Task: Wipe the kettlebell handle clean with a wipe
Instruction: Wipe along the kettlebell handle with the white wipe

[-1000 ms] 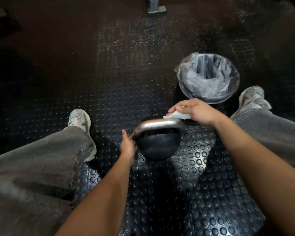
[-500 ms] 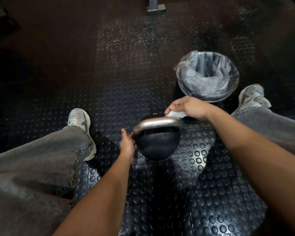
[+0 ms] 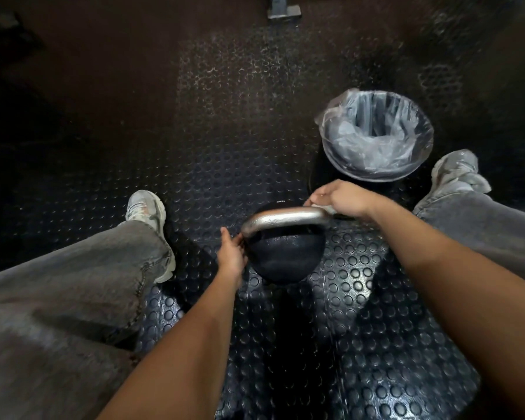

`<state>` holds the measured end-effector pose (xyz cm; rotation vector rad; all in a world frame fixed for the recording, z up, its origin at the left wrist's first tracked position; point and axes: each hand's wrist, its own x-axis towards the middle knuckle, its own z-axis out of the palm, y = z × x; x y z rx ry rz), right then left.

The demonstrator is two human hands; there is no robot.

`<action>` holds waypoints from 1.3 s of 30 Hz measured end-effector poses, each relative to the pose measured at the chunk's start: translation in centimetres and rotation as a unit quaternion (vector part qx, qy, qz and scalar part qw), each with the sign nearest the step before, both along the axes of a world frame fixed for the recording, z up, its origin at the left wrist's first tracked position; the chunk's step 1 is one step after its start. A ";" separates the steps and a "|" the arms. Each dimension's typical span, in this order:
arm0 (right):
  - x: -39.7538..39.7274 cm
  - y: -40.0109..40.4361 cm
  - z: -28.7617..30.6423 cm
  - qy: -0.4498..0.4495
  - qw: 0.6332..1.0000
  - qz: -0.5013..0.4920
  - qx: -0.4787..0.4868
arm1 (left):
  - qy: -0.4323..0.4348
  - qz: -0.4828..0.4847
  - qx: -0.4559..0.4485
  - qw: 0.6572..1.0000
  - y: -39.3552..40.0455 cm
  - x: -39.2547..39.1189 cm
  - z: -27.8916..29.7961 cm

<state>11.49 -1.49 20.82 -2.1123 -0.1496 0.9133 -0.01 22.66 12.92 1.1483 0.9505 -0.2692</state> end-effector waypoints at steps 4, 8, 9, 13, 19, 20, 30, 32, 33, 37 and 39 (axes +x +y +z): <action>0.3 -0.2 2.7 -0.032 0.996 0.038 0.077 | 0.000 -0.003 -0.003 1.000 0.0 0.0 -0.1; -1.0 -3.7 -0.2 -0.004 0.993 -0.067 0.101 | 0.001 0.003 -0.006 1.000 0.1 0.0 -0.2; -1.5 -4.1 -1.3 0.007 0.991 -0.096 0.089 | 0.000 0.003 -0.005 1.000 0.1 0.0 -0.2; -2.7 -2.8 -3.6 0.011 0.992 -0.122 0.027 | -0.002 -0.001 -0.009 1.000 0.1 -0.1 -0.1; 0.4 0.1 0.6 -0.015 0.999 -0.001 0.041 | -0.001 -0.003 -0.014 1.000 0.0 -0.1 0.0; 0.6 0.3 1.3 -0.027 0.998 0.014 0.055 | 0.000 -0.003 -0.017 1.000 0.0 -0.1 0.1; 0.4 -1.8 2.6 -0.010 0.964 -0.138 0.227 | -0.163 -0.164 0.134 0.964 1.9 6.2 8.1; 0.3 -0.6 3.6 -0.025 0.959 -0.132 0.250 | -0.211 -0.201 0.134 0.947 0.7 7.1 10.3; 0.3 0.0 3.8 -0.024 0.952 -0.136 0.273 | -0.228 -0.218 0.128 0.941 0.0 7.3 11.1; 0.0 2.4 5.0 -0.024 0.920 -0.150 0.361 | -0.271 -0.239 0.081 0.929 -2.1 7.1 12.1; -0.1 3.2 5.2 -0.028 0.916 -0.150 0.372 | -0.286 -0.214 0.068 0.931 -2.7 6.7 12.1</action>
